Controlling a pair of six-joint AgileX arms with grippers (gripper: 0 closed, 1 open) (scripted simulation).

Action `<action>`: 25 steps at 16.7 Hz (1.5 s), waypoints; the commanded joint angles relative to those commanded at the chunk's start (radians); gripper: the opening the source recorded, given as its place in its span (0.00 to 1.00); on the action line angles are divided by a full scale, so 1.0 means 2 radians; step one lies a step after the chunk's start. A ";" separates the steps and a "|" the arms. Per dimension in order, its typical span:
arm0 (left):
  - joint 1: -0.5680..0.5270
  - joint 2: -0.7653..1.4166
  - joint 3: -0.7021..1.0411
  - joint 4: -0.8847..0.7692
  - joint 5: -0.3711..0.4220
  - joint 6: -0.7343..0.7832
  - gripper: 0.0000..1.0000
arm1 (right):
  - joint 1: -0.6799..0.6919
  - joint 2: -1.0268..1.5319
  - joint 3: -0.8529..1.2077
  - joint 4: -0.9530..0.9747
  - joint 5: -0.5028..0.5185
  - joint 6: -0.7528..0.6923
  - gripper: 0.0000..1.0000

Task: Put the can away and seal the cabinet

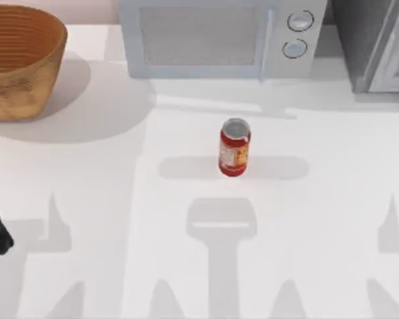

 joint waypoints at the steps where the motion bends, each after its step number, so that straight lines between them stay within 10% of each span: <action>1: 0.000 0.000 0.000 0.000 0.000 0.000 1.00 | 0.000 0.000 0.000 0.000 0.000 0.000 1.00; 10: 0.000 0.000 0.000 0.000 0.000 0.000 1.00 | 0.070 0.171 0.058 0.110 0.060 0.004 1.00; 25: 0.000 0.000 0.000 0.000 0.000 0.000 1.00 | 0.350 0.913 0.316 0.594 0.358 0.007 1.00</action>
